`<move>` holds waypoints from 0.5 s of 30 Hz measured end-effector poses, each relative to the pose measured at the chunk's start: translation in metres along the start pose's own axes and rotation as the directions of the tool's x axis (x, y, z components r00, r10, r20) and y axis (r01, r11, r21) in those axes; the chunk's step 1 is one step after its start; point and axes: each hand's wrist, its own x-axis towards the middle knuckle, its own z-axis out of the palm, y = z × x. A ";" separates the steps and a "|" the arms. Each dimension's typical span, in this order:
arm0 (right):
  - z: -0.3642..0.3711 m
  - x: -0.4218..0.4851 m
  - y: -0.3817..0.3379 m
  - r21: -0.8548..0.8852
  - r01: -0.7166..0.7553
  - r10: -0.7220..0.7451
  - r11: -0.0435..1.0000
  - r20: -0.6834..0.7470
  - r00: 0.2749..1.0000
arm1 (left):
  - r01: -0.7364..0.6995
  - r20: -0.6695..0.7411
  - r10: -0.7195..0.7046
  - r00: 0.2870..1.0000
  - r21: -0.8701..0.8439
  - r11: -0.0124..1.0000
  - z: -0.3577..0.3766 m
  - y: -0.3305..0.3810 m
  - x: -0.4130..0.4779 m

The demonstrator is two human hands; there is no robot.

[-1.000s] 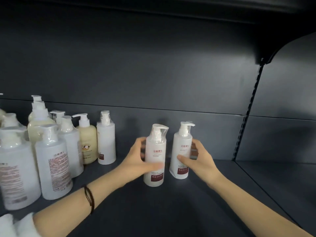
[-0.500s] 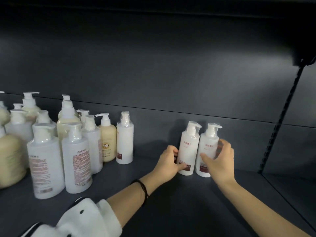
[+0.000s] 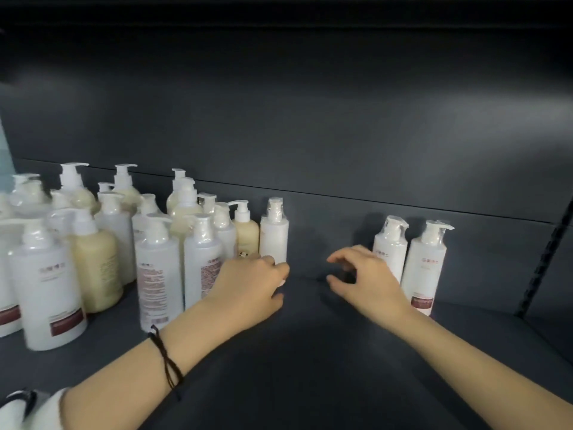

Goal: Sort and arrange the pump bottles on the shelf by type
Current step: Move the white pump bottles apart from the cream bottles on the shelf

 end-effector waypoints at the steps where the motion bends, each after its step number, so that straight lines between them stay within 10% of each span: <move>1: 0.007 0.001 -0.011 0.035 -0.005 0.002 0.999 0.064 0.998 | -0.009 -0.021 0.008 1.000 -0.016 1.000 -0.001 -0.003 -0.009; 10: 0.084 0.007 -0.104 0.219 0.008 -0.071 0.976 0.278 0.958 | 0.162 -0.394 -0.188 0.899 -0.100 0.982 -0.024 -0.081 -0.084; 15: 0.112 0.013 -0.132 0.356 -0.139 0.052 0.924 0.242 0.969 | 0.402 -0.345 -0.453 0.822 -0.212 0.891 -0.013 -0.117 -0.107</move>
